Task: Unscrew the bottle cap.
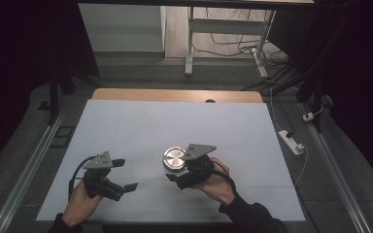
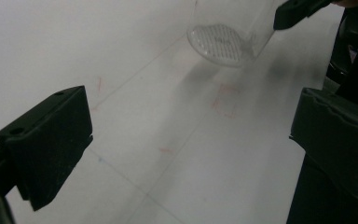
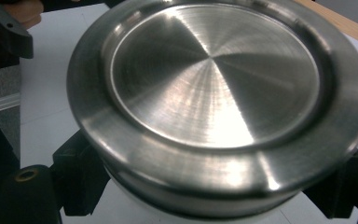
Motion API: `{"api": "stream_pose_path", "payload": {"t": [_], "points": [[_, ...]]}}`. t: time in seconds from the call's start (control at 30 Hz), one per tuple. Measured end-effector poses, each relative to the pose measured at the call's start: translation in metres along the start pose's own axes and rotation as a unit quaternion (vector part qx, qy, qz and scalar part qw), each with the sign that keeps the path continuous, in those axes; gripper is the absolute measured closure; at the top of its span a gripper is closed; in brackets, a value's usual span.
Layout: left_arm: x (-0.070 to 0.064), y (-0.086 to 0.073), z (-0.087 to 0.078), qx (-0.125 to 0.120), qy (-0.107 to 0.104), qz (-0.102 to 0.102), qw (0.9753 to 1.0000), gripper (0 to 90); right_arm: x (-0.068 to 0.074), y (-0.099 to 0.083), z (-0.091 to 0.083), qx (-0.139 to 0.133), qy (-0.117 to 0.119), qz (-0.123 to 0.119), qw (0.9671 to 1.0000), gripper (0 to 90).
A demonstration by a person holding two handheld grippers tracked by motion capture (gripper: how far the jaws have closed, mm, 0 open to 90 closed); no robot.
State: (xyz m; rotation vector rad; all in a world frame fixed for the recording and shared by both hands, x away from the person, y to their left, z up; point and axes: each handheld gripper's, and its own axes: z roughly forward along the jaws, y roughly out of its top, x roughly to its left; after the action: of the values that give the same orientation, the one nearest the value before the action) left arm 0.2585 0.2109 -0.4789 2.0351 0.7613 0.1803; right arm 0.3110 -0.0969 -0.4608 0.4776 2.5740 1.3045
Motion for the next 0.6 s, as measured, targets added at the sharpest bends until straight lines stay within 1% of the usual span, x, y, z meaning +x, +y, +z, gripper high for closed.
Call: {"api": "stream_pose_path", "payload": {"t": [0.1, 0.17, 0.3, 0.4, 0.5, 0.57, 0.6], "points": [[0.0, 0.01, 0.003, -0.004, -0.001, 0.007, 1.0, 0.0, 0.0, 0.0, 0.001, 0.0, 0.003, -0.001, 1.0, 15.2], [0.001, 0.018, 0.006, -0.007, -0.009, 0.014, 0.9998, 0.0, 0.001, -0.001, 0.001, 0.003, 0.004, -0.001, 1.0, 15.3], [0.002, 0.033, 0.012, -0.008, -0.019, 0.039, 0.999, 0.0, 0.001, -0.002, 0.003, 0.003, 0.007, 0.0, 1.0, 15.2], [0.002, 0.043, 0.017, -0.011, -0.032, 0.047, 0.9983, 0.0, 0.002, -0.002, 0.003, 0.005, 0.009, -0.002, 0.9999, 15.2], [0.002, 0.053, 0.021, -0.008, -0.047, 0.06, 0.997, 0.0, 0.002, -0.002, 0.003, 0.005, 0.011, -0.002, 0.9999, 15.2], [0.001, 0.06, 0.024, -0.007, -0.058, 0.074, 0.9956, 0.0, 0.002, -0.002, 0.003, 0.004, 0.013, -0.004, 0.9999, 15.2], [0.001, 0.064, 0.025, -0.006, -0.066, 0.083, 0.9944, 0.0, 0.002, -0.003, 0.003, 0.004, 0.016, -0.005, 0.9999, 15.2]]}}
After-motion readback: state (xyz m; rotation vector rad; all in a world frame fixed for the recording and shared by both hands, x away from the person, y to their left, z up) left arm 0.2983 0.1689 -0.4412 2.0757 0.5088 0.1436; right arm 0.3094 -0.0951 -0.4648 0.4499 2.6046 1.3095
